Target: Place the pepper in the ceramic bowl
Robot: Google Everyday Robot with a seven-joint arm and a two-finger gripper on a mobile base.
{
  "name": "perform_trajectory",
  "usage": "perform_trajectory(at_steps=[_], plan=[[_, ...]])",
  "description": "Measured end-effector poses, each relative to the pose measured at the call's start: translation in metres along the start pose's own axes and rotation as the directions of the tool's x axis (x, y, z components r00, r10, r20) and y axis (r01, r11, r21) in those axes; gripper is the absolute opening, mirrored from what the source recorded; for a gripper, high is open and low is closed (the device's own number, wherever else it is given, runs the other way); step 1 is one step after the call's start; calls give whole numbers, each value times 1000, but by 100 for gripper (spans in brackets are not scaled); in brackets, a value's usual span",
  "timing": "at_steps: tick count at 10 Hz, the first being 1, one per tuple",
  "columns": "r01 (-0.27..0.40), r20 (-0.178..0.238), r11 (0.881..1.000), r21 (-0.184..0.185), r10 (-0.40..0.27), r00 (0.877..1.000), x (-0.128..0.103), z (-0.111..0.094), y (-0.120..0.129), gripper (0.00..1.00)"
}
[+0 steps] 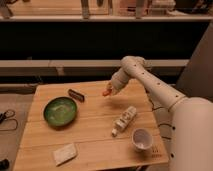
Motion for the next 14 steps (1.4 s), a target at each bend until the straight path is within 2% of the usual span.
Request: perform_trajectory(at_steps=[4,9,14], plan=[[41,21,999,-3,-41,999,-27,0,-10,0],[98,35,995,-36,-97,995,-63,11,-14,0],[194,39,978,-83,-191,981,-117,25,-21,0]])
